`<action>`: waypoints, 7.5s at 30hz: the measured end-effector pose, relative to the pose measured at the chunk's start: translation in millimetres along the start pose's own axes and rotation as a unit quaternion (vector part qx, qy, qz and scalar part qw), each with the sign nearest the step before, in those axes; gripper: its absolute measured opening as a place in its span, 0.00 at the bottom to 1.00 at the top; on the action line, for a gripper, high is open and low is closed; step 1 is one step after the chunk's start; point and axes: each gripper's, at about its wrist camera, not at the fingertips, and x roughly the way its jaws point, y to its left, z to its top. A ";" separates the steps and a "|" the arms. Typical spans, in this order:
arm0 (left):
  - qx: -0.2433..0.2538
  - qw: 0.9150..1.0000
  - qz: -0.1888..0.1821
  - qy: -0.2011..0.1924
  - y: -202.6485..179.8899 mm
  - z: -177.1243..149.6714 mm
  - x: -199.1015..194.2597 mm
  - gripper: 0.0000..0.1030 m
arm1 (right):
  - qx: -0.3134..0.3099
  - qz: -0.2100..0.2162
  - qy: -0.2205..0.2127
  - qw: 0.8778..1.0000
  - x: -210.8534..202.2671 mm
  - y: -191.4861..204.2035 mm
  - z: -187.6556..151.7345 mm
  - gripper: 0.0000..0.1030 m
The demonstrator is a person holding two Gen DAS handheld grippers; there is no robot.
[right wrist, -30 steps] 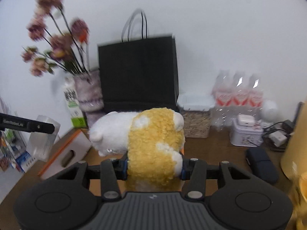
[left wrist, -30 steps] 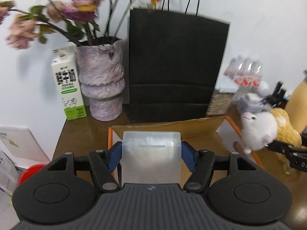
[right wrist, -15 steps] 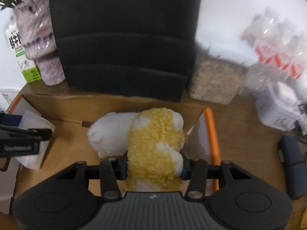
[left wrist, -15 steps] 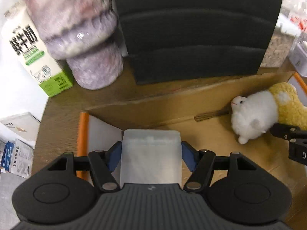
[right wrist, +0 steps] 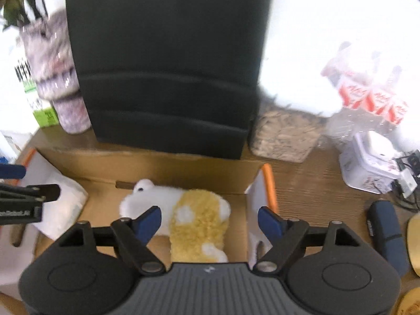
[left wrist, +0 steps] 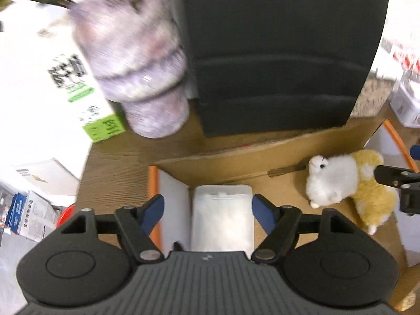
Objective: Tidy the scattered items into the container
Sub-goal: 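Carry plush toy and plastic box into the cardboard box and release both, then return both tools to the remaining items on the table, then grasp a white tissue with the right tool while the left tool grasps another tissue, then drop both tissues into the cardboard box beside the plush toy, then grasp the green mesh ball with the left tool while the right tool grasps a white cap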
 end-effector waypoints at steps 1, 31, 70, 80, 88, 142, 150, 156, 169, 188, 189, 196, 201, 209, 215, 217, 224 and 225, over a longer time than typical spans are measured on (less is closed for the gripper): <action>-0.007 1.000 -0.002 0.001 3.6 0.3 -10.7 0.79 | 0.003 0.004 0.000 1.000 -7.5 -2.9 2.0 0.78; -0.085 0.991 -0.053 -0.089 34.2 -226.9 -264.5 0.95 | 0.011 0.091 -0.047 0.995 -240.6 -26.0 -176.0 0.91; -0.076 0.971 -0.087 -0.208 -16.1 -399.7 -212.9 0.98 | -0.049 0.127 -0.151 0.979 -239.6 40.1 -392.6 0.76; -0.056 0.976 -0.124 -0.171 18.3 -292.6 -141.9 0.82 | -0.058 0.176 -0.136 0.973 -146.9 93.0 -301.2 0.56; -0.075 0.979 -0.141 -0.124 34.0 -341.1 -125.8 0.76 | -0.048 0.182 -0.109 0.976 -106.4 100.8 -286.5 0.43; -0.019 0.983 -0.176 -0.039 -42.6 -37.3 -2.5 0.19 | -0.061 0.155 -0.014 0.986 -33.6 36.8 -60.4 0.02; -0.040 0.991 -0.129 -0.013 -41.6 -33.0 61.1 0.25 | -0.052 0.114 0.055 0.991 51.4 48.3 -35.8 0.04; -0.062 0.990 -0.127 -0.017 -33.1 -35.3 59.4 0.26 | 0.068 0.117 0.042 0.990 56.7 11.6 -37.1 0.09; -0.080 0.992 -0.098 -0.015 -18.1 -19.4 -9.5 0.73 | 0.043 0.087 0.021 0.995 -11.5 13.5 -22.8 0.60; -0.086 0.992 -0.030 -0.090 60.5 -129.0 -201.0 0.94 | -0.009 0.054 -0.071 0.996 -208.7 -12.4 -79.2 0.82; -0.086 0.991 -0.038 -0.096 59.1 -141.8 -205.5 0.97 | -0.014 0.055 -0.072 0.996 -212.0 -13.2 -87.0 0.83; -0.067 0.985 -0.113 -0.109 42.8 -263.3 -219.3 0.98 | -0.059 0.067 -0.087 0.992 -236.3 -14.3 -179.1 0.85; -0.079 0.981 -0.109 -0.139 33.1 -350.3 -239.7 0.99 | -0.129 0.045 -0.123 0.983 -256.2 1.3 -285.8 0.88; -0.118 0.956 -0.073 -0.257 -0.9 -447.2 -271.8 1.00 | -0.208 -0.040 -0.232 0.949 -276.9 49.6 -426.4 0.91; -0.085 0.971 -0.077 -0.208 -44.8 -455.1 -236.3 1.00 | -0.064 0.004 -0.220 0.973 -268.8 46.1 -436.8 0.91; -0.092 0.971 -0.088 -0.202 -45.9 -453.8 -229.7 1.00 | -0.061 -0.013 -0.217 0.974 -263.2 45.7 -436.2 0.91; -0.091 0.981 -0.053 -0.162 -37.9 -446.1 -205.7 1.00 | -0.052 -0.007 -0.200 0.978 -246.2 41.4 -432.1 0.91; -0.090 0.982 -0.051 -0.159 -36.3 -445.1 -201.9 1.00 | -0.051 -0.006 -0.196 0.979 -242.7 41.4 -430.9 0.90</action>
